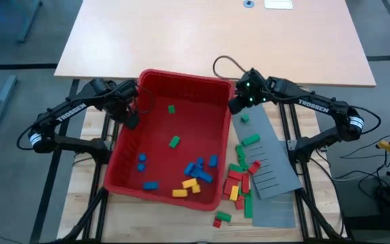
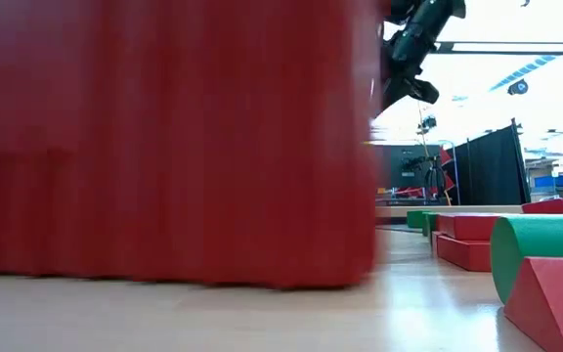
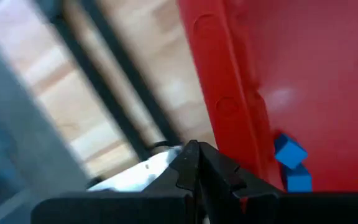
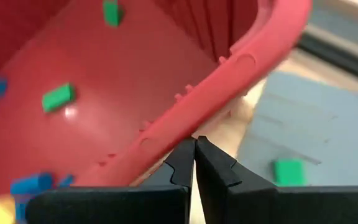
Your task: Sort blocks
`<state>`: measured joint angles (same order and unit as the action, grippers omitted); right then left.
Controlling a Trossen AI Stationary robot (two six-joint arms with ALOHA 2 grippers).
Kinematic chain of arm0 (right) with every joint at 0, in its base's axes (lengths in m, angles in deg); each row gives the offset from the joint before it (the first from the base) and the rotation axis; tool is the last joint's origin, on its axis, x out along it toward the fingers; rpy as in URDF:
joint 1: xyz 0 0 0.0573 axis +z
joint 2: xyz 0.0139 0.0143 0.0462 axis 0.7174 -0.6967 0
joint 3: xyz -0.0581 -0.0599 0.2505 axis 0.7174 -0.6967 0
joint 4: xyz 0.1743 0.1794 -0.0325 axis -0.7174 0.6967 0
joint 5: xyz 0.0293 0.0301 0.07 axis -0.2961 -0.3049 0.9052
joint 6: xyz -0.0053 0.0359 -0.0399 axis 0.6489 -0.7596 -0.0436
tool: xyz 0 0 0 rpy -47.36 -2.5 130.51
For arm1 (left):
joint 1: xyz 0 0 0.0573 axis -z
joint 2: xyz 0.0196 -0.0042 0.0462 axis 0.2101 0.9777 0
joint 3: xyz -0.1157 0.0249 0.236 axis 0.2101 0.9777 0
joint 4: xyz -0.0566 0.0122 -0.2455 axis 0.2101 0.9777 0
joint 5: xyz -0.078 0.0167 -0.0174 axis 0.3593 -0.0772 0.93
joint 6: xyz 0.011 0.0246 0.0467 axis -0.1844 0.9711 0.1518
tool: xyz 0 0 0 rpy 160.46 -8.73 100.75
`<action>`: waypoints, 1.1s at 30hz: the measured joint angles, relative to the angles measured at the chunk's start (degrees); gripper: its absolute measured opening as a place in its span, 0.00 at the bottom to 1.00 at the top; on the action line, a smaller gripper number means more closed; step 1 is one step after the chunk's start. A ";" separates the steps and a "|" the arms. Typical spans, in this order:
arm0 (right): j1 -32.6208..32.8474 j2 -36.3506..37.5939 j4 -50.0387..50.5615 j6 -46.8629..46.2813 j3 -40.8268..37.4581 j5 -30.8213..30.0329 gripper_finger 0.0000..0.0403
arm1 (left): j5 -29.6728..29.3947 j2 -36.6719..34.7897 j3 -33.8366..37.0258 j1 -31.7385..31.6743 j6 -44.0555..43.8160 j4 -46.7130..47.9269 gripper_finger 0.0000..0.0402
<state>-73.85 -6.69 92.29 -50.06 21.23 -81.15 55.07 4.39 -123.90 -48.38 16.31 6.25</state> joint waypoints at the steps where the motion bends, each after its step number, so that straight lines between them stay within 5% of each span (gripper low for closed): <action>1: -0.50 0.00 -0.38 0.16 -0.01 -0.30 0.00 | 1.69 -0.06 0.07 0.12 0.00 -0.70 0.00; 6: -3.18 0.07 -5.51 0.34 0.03 2.49 0.00 | 6.26 -0.30 0.33 0.25 0.05 -2.17 0.00; 16: -4.63 -4.38 -13.07 0.80 0.76 11.42 0.00 | 5.07 -0.41 0.07 0.25 -0.04 -3.15 0.00; 22: -4.91 -4.67 -12.54 1.65 1.30 11.58 0.00 | -0.43 -2.28 0.05 0.21 -1.14 -2.72 0.00; 33: -6.54 0.52 -4.99 2.43 3.26 8.86 0.00 | -0.87 -3.21 0.21 0.07 -1.11 -1.46 0.00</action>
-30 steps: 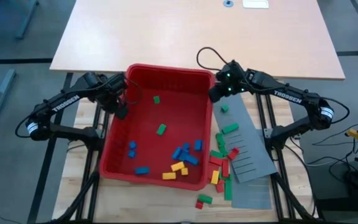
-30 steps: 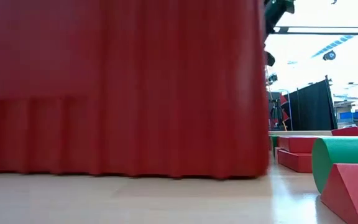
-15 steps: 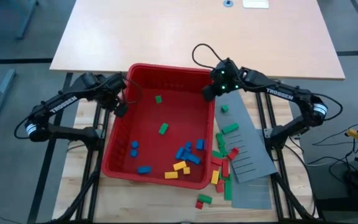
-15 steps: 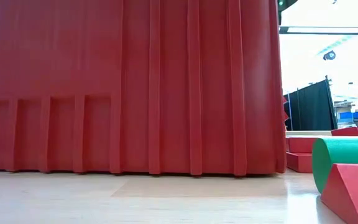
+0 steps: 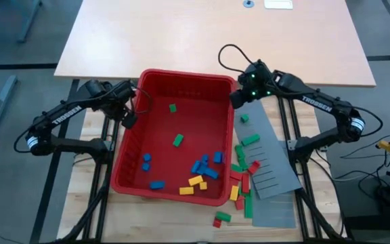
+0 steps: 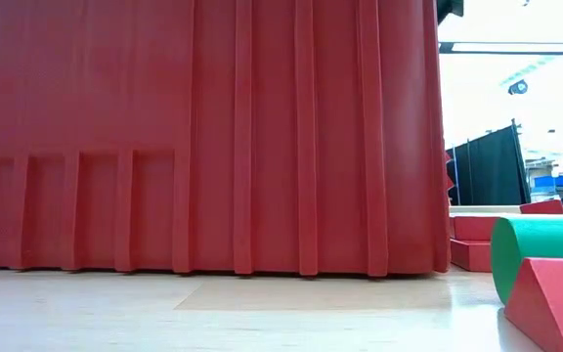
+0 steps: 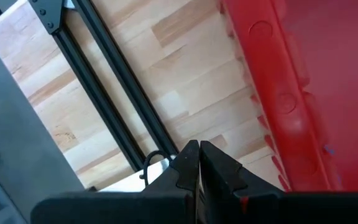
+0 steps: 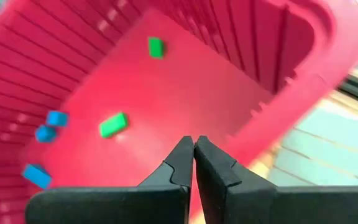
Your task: Sort blocks
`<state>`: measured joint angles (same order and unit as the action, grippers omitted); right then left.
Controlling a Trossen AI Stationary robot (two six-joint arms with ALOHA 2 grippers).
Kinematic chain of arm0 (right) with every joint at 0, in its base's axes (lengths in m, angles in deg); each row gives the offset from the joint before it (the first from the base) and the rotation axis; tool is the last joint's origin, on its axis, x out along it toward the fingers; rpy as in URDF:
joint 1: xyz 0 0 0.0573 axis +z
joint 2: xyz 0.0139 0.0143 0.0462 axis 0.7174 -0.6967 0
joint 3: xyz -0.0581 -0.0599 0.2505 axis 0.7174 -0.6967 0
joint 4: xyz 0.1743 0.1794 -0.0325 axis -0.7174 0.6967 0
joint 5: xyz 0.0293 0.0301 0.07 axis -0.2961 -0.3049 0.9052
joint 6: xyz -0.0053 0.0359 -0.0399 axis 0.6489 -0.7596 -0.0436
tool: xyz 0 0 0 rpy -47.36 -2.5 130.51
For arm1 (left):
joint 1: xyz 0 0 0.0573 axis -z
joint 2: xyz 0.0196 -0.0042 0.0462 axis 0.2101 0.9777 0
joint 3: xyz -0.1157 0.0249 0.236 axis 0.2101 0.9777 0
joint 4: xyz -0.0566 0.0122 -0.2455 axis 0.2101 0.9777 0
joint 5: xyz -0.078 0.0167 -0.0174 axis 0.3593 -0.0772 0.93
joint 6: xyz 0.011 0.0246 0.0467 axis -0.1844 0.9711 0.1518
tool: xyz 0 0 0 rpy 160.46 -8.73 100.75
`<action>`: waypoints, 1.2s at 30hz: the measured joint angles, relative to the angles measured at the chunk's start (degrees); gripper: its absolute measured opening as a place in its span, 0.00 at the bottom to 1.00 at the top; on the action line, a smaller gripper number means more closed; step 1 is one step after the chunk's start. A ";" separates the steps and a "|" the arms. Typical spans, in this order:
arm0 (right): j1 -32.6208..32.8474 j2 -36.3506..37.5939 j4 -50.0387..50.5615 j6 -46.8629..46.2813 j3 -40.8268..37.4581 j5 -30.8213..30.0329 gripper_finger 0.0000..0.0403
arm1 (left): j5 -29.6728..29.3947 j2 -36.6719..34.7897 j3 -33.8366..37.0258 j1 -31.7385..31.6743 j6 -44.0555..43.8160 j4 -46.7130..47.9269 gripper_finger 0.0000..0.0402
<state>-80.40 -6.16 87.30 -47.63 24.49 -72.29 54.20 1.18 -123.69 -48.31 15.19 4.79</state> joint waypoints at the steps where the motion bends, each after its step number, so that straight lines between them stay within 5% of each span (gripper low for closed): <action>1: 0.01 0.15 1.33 0.30 0.00 -0.44 0.00 | 0.00 0.00 0.01 0.00 0.00 0.30 0.00; 19: -1.10 0.85 10.56 1.63 -0.06 -5.95 0.00 | -0.13 -2.89 0.38 -0.02 -1.55 0.75 0.00; 36: -1.16 -5.84 1.02 0.53 -0.13 -4.40 0.00 | 4.95 -6.23 9.39 -0.02 -3.23 0.72 0.00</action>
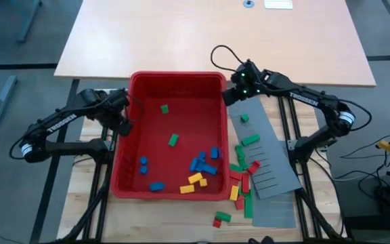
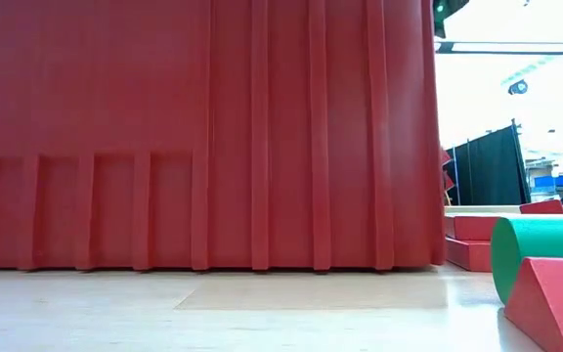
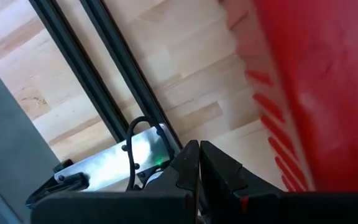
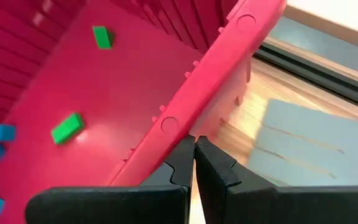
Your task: Sort blocks
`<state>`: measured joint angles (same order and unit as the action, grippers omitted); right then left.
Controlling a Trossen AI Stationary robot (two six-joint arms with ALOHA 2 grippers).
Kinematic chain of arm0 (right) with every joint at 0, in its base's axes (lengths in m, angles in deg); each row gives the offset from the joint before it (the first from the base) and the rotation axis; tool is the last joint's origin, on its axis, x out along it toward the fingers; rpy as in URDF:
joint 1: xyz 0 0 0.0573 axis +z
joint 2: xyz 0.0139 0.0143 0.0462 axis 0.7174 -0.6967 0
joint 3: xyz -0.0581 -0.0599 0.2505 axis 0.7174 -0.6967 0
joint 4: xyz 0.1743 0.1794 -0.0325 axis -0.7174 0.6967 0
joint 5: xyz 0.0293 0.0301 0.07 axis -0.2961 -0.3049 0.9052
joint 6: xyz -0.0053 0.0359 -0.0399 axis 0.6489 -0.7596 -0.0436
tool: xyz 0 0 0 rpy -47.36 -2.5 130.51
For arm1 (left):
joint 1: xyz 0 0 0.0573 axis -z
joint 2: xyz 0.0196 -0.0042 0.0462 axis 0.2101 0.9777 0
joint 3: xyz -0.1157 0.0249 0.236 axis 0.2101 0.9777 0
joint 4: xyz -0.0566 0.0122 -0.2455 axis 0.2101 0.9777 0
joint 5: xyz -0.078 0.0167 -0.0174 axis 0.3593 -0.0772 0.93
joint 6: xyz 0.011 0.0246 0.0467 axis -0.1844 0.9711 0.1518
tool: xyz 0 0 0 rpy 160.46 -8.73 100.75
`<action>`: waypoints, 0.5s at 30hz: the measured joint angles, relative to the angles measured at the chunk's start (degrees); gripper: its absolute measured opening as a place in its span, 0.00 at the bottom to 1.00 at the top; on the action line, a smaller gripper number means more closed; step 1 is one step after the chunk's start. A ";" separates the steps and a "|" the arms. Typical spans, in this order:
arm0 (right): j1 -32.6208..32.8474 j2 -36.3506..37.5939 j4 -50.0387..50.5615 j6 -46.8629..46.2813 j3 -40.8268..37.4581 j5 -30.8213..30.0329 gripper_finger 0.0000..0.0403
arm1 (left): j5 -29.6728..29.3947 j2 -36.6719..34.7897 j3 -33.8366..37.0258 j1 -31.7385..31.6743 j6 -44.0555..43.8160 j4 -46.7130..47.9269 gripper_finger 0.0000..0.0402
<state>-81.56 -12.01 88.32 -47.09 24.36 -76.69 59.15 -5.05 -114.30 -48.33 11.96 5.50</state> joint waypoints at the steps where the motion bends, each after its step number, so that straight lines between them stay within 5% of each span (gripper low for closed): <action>1: -0.02 -0.46 -1.20 -0.40 0.00 0.63 0.00 | 0.01 -0.50 0.02 0.00 -0.19 -0.01 0.00; 15: -0.18 -5.29 -8.16 -1.57 0.00 6.69 0.00 | -1.87 -5.34 -2.39 0.00 -1.12 0.03 0.00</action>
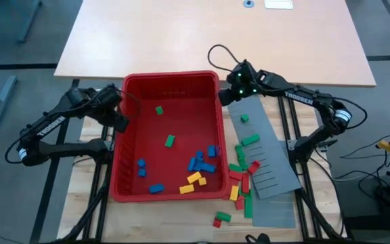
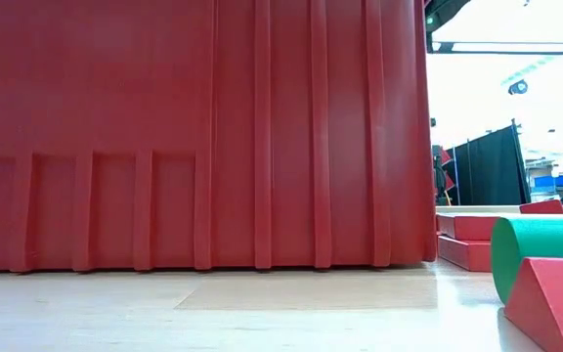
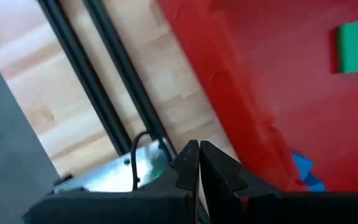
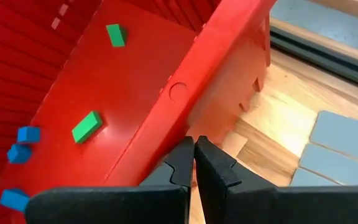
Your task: Sort blocks
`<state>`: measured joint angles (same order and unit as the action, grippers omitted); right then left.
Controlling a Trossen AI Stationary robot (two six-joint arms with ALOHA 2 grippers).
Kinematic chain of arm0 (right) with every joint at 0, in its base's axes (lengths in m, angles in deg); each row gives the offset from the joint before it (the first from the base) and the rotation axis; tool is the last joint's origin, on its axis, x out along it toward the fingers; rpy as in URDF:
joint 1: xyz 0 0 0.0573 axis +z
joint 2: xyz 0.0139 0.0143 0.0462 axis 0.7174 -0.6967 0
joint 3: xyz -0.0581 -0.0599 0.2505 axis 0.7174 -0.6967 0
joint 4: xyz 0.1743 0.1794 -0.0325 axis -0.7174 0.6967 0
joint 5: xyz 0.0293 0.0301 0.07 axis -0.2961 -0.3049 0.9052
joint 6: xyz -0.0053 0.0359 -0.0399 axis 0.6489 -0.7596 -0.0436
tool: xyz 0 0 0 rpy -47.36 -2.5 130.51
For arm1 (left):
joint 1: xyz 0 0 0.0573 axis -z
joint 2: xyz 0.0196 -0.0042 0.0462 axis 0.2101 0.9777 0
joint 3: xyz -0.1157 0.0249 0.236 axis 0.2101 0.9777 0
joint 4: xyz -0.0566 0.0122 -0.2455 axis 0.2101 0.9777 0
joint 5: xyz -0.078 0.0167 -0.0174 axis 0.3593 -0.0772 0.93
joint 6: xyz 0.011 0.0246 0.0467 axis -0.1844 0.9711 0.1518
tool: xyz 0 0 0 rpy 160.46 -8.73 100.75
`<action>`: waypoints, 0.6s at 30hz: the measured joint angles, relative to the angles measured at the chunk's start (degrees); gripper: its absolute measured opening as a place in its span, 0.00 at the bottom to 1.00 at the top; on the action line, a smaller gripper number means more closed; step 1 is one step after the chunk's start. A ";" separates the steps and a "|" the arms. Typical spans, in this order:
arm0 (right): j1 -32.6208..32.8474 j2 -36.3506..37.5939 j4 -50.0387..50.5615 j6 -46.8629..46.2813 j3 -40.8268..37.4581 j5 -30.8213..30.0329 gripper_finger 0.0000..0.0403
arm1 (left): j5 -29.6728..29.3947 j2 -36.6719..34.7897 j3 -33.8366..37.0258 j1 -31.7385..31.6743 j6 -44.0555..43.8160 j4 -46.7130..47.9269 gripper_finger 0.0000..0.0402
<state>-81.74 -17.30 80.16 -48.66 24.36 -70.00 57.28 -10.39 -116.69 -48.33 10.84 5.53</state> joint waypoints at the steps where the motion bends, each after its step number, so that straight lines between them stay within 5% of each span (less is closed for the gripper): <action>1: -0.13 0.40 0.16 0.16 0.00 0.04 0.00 | -0.23 0.02 -0.97 0.00 0.68 -0.04 0.00; 10: -1.40 6.26 0.51 -0.10 0.00 -0.07 0.00 | 1.70 2.18 -11.72 0.00 4.71 -5.82 0.00; 18: -0.87 12.54 0.33 -1.50 0.00 -0.10 0.00 | 19.85 5.55 -9.38 0.10 1.15 -24.55 0.00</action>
<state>-82.61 -4.76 80.48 -50.16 24.36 -70.10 77.13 -4.84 -126.07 -48.23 11.98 -19.01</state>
